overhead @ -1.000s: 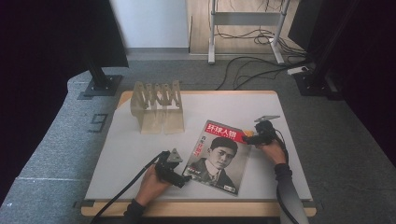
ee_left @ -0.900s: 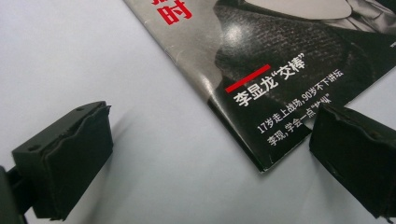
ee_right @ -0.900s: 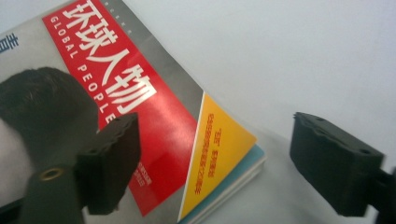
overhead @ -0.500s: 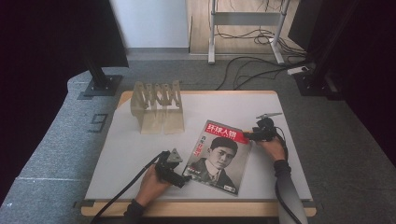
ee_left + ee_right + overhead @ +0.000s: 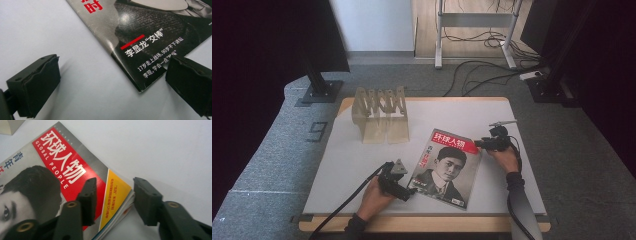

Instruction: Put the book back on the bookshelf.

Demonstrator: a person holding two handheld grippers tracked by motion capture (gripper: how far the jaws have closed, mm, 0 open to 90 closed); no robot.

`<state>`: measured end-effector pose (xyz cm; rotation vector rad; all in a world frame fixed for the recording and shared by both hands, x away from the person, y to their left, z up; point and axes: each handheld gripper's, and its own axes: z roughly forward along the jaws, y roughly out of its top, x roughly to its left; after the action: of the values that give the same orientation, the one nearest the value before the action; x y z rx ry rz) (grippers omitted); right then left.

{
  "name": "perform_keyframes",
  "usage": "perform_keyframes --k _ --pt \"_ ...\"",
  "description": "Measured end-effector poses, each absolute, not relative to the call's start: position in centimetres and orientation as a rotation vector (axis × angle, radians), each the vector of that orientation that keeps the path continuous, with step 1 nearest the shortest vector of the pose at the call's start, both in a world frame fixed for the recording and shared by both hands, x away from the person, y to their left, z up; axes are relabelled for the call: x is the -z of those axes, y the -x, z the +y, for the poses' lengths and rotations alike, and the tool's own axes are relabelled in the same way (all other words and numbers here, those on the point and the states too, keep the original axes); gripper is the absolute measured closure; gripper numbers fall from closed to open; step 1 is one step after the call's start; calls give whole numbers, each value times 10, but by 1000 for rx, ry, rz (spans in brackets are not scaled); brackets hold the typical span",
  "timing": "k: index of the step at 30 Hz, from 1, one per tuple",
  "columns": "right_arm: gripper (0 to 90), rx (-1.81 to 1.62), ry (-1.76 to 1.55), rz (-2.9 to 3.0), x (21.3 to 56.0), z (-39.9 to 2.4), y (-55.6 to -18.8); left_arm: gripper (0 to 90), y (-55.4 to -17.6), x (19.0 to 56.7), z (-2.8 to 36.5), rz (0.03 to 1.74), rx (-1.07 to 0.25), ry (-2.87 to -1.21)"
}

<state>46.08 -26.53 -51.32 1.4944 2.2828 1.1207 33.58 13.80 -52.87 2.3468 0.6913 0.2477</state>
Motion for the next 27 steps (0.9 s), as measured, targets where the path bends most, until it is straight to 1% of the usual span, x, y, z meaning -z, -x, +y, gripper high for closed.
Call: perform_keyframes --k 9,12,18,27 --pt "827 -1071 -1443 2266 505 -263 -456 0 -336 529 138 691 -248 -2347" --pt "852 -1034 -1437 2267 499 -258 -455 0 -336 529 138 691 -248 -2347" --pt "863 -1061 -1403 2262 489 -255 -449 0 -336 529 138 692 -246 -2346" --pt "865 -1111 -1305 2287 459 -246 -438 0 -336 528 138 687 -246 -2351"
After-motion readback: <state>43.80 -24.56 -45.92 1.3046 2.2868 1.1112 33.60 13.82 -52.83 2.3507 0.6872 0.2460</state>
